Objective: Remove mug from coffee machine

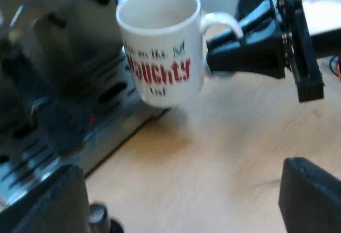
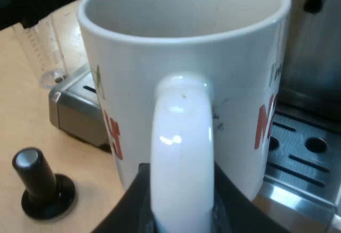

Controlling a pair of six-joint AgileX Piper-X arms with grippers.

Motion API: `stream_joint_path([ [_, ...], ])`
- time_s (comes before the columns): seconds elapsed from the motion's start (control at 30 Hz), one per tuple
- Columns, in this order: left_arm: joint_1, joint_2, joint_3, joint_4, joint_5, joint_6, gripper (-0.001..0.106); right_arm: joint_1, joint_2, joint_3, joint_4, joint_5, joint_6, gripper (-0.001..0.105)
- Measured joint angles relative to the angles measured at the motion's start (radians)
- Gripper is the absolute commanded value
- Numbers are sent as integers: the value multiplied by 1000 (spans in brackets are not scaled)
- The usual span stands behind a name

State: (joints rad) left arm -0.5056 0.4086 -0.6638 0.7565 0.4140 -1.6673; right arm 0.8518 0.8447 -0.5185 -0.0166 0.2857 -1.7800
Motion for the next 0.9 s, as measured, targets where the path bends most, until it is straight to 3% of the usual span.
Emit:
stream_joint_path([
  [0.27,-56,4,0,-26,0,0,87,0,-206,2,230,-2,0,0],
  [0.57,-136,95,0,-83,2,0,87,0,-443,2,428,48,15,0],
  [0.9,-232,203,0,-162,2,0,87,0,-551,2,571,292,76,0],
])
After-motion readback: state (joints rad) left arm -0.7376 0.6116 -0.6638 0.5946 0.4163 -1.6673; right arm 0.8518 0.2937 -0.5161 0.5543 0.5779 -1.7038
